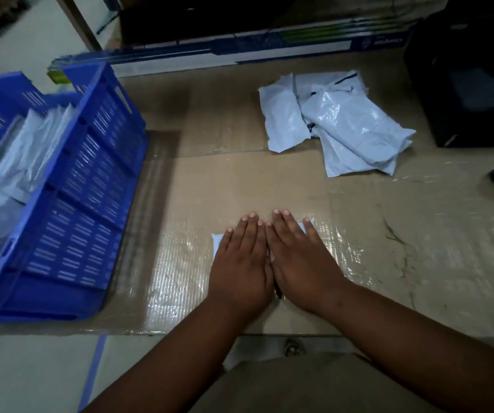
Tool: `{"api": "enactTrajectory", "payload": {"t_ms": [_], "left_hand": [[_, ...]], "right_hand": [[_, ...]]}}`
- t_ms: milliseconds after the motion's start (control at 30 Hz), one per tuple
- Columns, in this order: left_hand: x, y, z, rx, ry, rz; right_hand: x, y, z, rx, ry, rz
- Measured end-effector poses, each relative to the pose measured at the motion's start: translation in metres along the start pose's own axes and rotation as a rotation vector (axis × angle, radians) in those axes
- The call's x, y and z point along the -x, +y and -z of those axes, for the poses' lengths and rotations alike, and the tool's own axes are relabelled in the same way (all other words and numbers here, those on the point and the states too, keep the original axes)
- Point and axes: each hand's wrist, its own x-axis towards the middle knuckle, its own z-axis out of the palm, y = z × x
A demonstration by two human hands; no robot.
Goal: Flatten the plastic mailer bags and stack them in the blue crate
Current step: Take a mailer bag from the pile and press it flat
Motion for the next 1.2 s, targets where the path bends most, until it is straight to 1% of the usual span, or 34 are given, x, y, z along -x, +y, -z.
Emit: {"api": "enactTrajectory", "payload": {"t_ms": [200, 333, 467, 500, 567, 633, 700, 767, 867, 1000, 1100, 1200], "left_hand": [[0.001, -0.003, 0.004, -0.005, -0.033, -0.001], [-0.009, -0.009, 0.006, -0.035, -0.084, -0.015], [-0.031, -0.024, 0.016, -0.078, -0.129, 0.096], [-0.030, -0.027, 0.020, -0.086, -0.142, 0.121], [-0.018, -0.028, 0.029, -0.085, -0.160, 0.148], [0.009, -0.025, 0.036, -0.074, -0.149, 0.134], [0.037, -0.022, 0.039, -0.071, -0.133, 0.093], [0.055, -0.022, 0.037, -0.101, -0.157, 0.056], [0.058, -0.024, 0.034, -0.101, -0.180, 0.051], [0.054, -0.025, 0.034, -0.106, -0.195, 0.059], [0.056, -0.025, 0.033, -0.094, -0.180, 0.050], [0.053, -0.024, 0.039, -0.087, -0.204, 0.047]], "right_hand": [[0.001, 0.001, 0.008, 0.001, -0.028, -0.007], [-0.005, 0.010, 0.010, 0.025, -0.041, -0.018], [-0.022, 0.029, 0.024, 0.039, -0.041, -0.105], [-0.022, 0.031, 0.029, 0.037, -0.037, -0.097], [-0.015, 0.027, 0.039, 0.026, -0.004, -0.022], [-0.002, 0.014, 0.042, 0.041, 0.030, 0.096], [0.008, 0.001, 0.031, 0.040, 0.015, 0.153], [0.012, -0.006, 0.018, 0.037, -0.012, 0.150], [0.012, -0.006, 0.004, 0.034, -0.045, 0.151], [0.007, -0.003, 0.003, 0.028, -0.084, 0.143], [0.007, -0.004, 0.005, 0.010, -0.091, 0.149], [0.007, 0.001, 0.011, -0.020, -0.091, 0.166]]}}
